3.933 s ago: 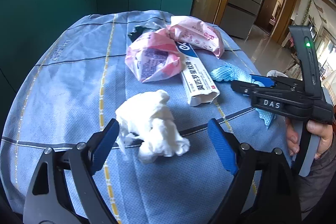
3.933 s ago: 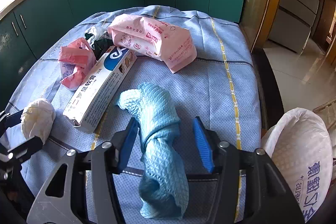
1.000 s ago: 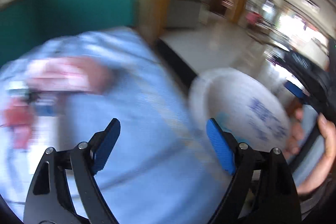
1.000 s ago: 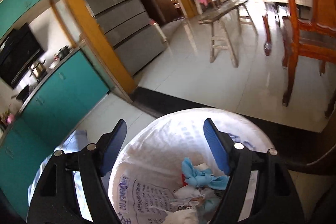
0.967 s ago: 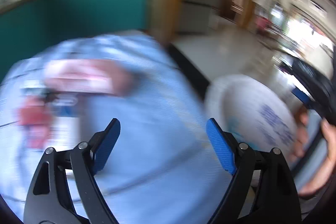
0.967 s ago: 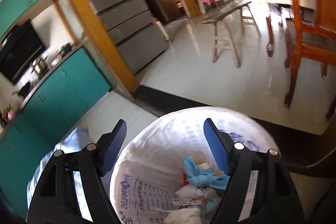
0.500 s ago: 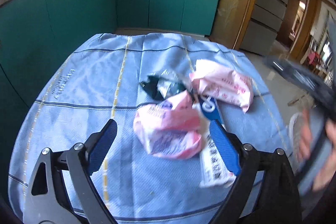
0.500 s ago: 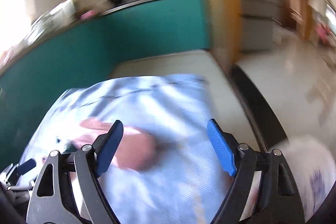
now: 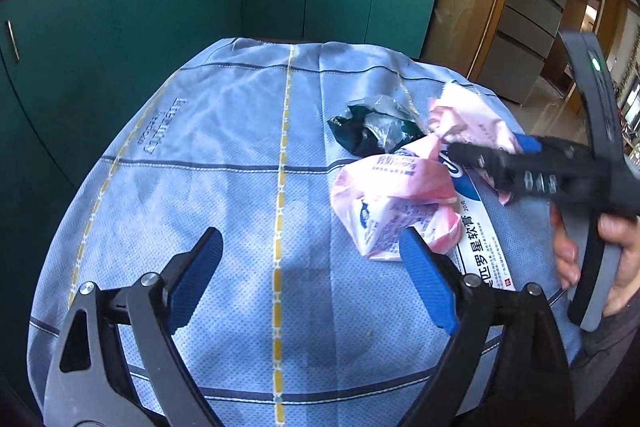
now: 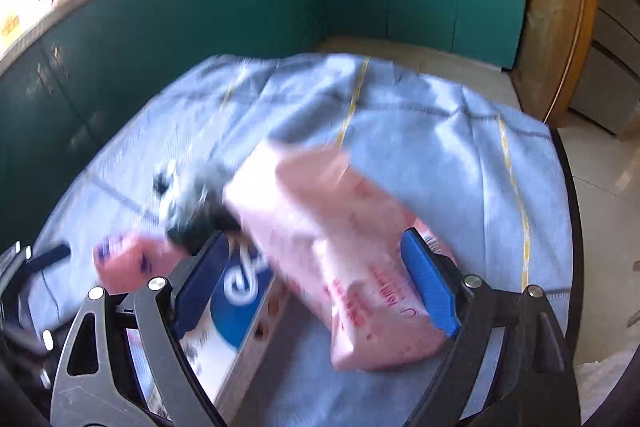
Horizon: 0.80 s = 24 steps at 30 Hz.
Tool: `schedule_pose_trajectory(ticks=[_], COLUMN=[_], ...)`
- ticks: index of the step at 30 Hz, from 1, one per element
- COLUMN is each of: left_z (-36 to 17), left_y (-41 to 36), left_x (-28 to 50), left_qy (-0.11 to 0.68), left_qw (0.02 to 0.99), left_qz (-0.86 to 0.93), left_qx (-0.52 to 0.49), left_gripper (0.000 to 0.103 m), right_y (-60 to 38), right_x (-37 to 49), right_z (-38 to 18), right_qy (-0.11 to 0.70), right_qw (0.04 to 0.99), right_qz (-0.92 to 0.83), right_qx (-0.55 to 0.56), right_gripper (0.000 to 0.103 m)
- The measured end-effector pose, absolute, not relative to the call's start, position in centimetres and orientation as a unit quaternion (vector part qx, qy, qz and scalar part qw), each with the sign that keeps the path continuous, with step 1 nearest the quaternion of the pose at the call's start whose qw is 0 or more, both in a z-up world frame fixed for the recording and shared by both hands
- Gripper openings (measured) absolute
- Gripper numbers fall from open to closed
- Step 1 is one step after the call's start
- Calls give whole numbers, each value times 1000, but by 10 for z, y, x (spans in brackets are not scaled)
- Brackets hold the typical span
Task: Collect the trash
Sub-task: 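Grasp the pink wipes pack with the right tool while the left tool returns to the table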
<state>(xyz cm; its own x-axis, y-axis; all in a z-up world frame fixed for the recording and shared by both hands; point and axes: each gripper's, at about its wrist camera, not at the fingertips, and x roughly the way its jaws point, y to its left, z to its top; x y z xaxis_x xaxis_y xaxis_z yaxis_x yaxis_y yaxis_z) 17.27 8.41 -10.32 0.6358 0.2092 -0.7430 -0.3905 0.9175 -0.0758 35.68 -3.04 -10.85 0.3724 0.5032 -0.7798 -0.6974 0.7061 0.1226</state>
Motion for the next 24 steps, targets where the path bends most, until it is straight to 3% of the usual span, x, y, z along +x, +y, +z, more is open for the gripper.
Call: schedule_pose_trajectory(ticks=[2, 4, 6, 8, 9, 17, 24], left_z=[-103, -101, -100, -99, -99, -91, -96], left_y=[86, 86, 86, 87, 86, 84, 68], left_x=[170, 168, 166, 165, 165, 159, 193], left_qy=[390, 387, 384, 382, 381, 357, 362], left_qw=[898, 899, 899, 900, 900, 908, 912], left_qz=[168, 169, 171, 172, 172, 171, 146], left_qx=[-118, -119, -121, -123, -123, -137, -130], left_gripper=[90, 90, 90, 90, 90, 92, 95], right_y=[-35, -41, -43, -47, -49, -83, -133], right_x=[341, 330, 323, 318, 313, 310, 330], right_z=[-108, -109, -107, -105, -104, -86, -94], right_qy=[416, 414, 411, 413, 413, 410, 470], right_qw=[821, 821, 824, 824, 824, 836, 830], right_qz=[364, 364, 362, 361, 363, 353, 300], right_qx=[-140, -149, -145, -141, -142, -91, -16], right_gripper=[82, 70, 50, 48, 32, 30, 32])
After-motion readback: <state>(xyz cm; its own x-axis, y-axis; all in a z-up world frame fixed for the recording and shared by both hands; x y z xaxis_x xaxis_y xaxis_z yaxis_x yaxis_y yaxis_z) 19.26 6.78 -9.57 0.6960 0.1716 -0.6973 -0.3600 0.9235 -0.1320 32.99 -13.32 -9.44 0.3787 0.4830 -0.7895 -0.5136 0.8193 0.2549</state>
